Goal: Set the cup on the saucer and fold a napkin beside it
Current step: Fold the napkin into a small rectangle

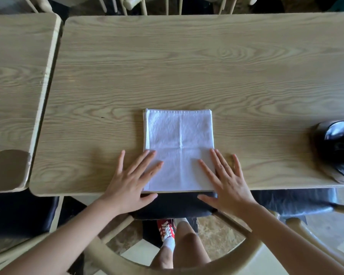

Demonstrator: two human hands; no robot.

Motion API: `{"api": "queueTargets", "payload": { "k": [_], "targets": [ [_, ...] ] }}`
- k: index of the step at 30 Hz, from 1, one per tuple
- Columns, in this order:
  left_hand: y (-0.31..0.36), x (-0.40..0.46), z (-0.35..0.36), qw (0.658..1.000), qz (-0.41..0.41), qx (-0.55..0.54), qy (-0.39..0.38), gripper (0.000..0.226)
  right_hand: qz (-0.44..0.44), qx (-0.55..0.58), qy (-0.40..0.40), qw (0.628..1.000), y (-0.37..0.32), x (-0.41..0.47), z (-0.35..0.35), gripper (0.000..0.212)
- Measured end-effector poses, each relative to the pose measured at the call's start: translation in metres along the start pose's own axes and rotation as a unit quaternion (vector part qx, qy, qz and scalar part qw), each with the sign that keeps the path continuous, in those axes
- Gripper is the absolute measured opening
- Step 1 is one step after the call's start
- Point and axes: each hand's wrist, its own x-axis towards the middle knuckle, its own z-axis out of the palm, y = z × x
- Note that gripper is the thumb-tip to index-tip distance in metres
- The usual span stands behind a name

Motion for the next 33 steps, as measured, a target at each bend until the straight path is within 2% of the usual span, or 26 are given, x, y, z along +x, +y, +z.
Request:
{"api": "queueTargets", "payload": {
  "k": [3, 7, 10, 15, 19, 25, 28, 33],
  "targets": [
    [-0.009, -0.007, 0.0, 0.999, 0.032, 0.01, -0.01, 0.079, -0.014, -0.004, 0.002, 1.0, 0.003, 0.0, -0.001, 0.085],
    [-0.011, -0.008, -0.004, 0.998, 0.053, -0.018, 0.009, 0.073, -0.047, 0.017, 0.057, 0.997, 0.008, -0.004, -0.001, 0.07],
    [-0.013, -0.008, -0.007, 0.998, 0.05, -0.032, 0.026, 0.073, -0.061, 0.042, 0.086, 0.994, 0.012, -0.007, -0.002, 0.07],
    [-0.015, -0.005, -0.008, 0.996, 0.052, -0.054, 0.048, 0.078, -0.088, 0.033, 0.094, 0.991, 0.019, -0.002, -0.008, 0.074],
    [-0.023, 0.001, -0.01, 0.993, 0.063, -0.075, 0.058, 0.07, -0.089, 0.029, 0.103, 0.99, 0.021, 0.006, -0.012, 0.067],
    [-0.034, 0.01, -0.015, 0.989, 0.123, -0.069, 0.054, 0.075, -0.099, 0.009, 0.134, 0.986, 0.023, 0.016, -0.018, 0.052],
    [-0.04, 0.011, -0.016, 0.987, 0.135, -0.076, 0.04, 0.077, -0.065, 0.069, 0.167, 0.981, 0.017, 0.02, -0.021, 0.03],
    [-0.038, 0.013, -0.014, 0.984, 0.106, -0.124, 0.076, 0.076, 0.097, 0.26, 0.204, 0.939, 0.003, 0.029, -0.025, 0.021]
  ]
}}
